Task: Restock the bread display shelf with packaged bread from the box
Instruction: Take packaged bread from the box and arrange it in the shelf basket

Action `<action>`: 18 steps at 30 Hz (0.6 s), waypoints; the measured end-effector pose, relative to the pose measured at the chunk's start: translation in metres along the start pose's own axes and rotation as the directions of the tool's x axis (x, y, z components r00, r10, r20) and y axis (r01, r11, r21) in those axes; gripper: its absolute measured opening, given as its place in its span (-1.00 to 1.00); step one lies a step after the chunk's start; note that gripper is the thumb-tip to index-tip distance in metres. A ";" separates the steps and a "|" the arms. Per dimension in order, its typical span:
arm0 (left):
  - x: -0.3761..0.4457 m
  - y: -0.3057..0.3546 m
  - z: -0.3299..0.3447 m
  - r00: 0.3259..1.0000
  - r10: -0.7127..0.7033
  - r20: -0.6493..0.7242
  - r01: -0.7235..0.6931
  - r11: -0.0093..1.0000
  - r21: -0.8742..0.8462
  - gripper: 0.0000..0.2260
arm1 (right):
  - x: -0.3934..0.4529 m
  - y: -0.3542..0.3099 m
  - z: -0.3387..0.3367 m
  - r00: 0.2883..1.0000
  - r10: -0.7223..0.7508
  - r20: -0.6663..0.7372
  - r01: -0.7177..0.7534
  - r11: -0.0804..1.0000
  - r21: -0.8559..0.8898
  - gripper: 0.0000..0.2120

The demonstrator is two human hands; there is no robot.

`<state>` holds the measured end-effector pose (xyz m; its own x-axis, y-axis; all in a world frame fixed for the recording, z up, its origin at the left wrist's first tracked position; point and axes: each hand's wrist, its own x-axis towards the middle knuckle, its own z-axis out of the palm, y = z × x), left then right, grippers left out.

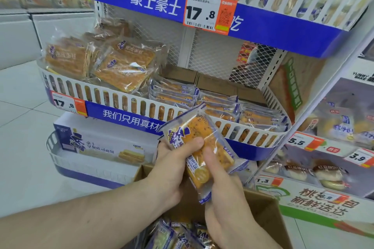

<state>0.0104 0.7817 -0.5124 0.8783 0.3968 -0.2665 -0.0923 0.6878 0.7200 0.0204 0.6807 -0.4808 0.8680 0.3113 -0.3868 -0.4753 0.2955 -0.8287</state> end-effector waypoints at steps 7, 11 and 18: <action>0.005 0.020 -0.011 0.991 0.034 0.126 -0.059 0.979 0.195 -0.28 | 0.014 -0.006 -0.003 0.998 -0.014 -0.058 0.012 0.999 -0.032 -0.26; 0.014 0.051 -0.027 0.981 -0.031 0.191 -0.032 0.947 0.320 -0.36 | 0.022 -0.018 -0.017 0.999 0.014 -0.033 -0.017 0.995 -0.100 -0.29; 0.016 0.069 -0.035 0.892 -0.300 0.339 -0.004 0.744 0.668 -0.19 | 0.021 -0.025 -0.026 0.990 -0.057 0.130 0.102 0.923 -0.370 -0.31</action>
<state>0.0010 0.8566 -0.4898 0.9699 -0.0586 -0.2365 0.2415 0.1039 0.9648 0.0541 0.6564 -0.4788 0.8679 0.4082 -0.2829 -0.2971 -0.0296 -0.9544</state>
